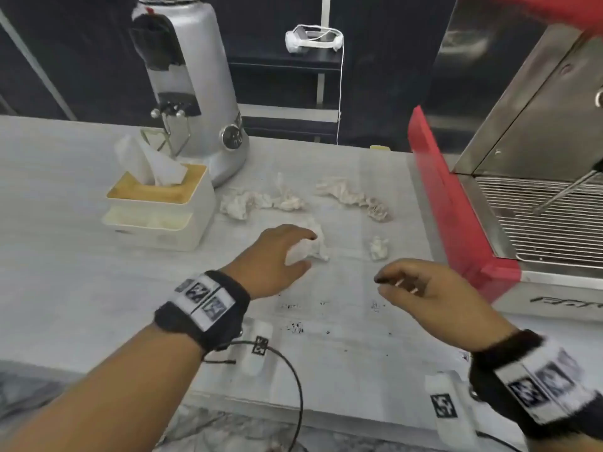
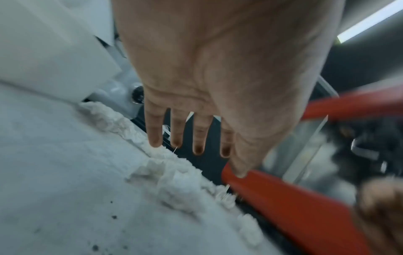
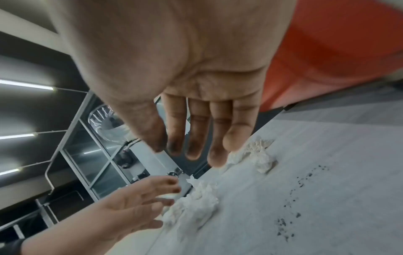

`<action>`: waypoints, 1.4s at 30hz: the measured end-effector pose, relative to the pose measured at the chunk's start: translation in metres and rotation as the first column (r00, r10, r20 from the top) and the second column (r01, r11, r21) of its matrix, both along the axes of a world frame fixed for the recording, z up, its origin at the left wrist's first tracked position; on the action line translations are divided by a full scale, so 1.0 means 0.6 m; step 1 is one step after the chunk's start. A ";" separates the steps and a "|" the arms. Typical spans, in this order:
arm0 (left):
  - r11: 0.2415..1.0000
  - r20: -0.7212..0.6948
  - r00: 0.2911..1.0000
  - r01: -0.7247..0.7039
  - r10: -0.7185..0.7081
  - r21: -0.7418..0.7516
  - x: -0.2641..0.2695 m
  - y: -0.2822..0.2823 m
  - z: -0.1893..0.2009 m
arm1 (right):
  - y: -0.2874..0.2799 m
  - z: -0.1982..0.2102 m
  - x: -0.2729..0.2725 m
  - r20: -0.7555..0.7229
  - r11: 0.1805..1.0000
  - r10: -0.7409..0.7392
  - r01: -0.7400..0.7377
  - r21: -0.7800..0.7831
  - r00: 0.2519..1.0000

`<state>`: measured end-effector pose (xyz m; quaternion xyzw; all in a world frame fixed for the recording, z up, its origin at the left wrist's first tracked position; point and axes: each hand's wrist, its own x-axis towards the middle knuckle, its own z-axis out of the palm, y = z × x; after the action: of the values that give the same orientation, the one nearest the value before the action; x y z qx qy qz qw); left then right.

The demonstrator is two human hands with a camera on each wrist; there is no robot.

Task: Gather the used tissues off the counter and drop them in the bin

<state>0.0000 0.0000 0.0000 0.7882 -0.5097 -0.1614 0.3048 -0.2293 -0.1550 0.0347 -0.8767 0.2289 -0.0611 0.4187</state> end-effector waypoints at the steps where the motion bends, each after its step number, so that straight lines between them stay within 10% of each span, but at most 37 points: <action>1: 0.998 0.082 0.996 0.034 -0.038 0.052 0.006 -0.017 -0.011 | -0.005 -0.009 0.014 0.021 0.998 -0.039 0.040 -0.046 0.999; 8: 0.853 0.262 0.937 0.066 -0.231 0.518 0.028 -0.078 -0.061 | -0.030 -0.050 0.084 0.020 0.964 -0.189 0.189 -0.186 0.982; 17: 0.971 0.085 0.987 0.114 -0.135 0.211 0.076 -0.071 -0.056 | -0.066 -0.086 0.148 -0.253 0.946 -0.239 0.167 -0.277 0.938; 28: 0.925 0.063 0.928 -0.356 0.366 -0.135 0.179 -0.018 -0.047 | -0.076 -0.079 0.216 -0.525 0.956 -0.147 -0.016 -0.292 0.838; 36: 0.814 0.185 0.886 -0.463 0.424 0.350 0.221 -0.053 -0.068 | -0.085 -0.053 0.239 -0.274 0.969 -0.224 0.183 -0.168 0.935; 42: 0.785 0.218 0.914 -0.405 0.341 0.468 0.225 -0.054 -0.076 | -0.135 -0.065 0.265 -0.217 0.891 -0.442 0.400 -0.214 0.870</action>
<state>0.1348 -0.0322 -0.0456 0.9334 -0.3010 -0.1770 0.0824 -0.0703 -0.2362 -0.0044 -0.8369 0.4620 -0.0542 0.2886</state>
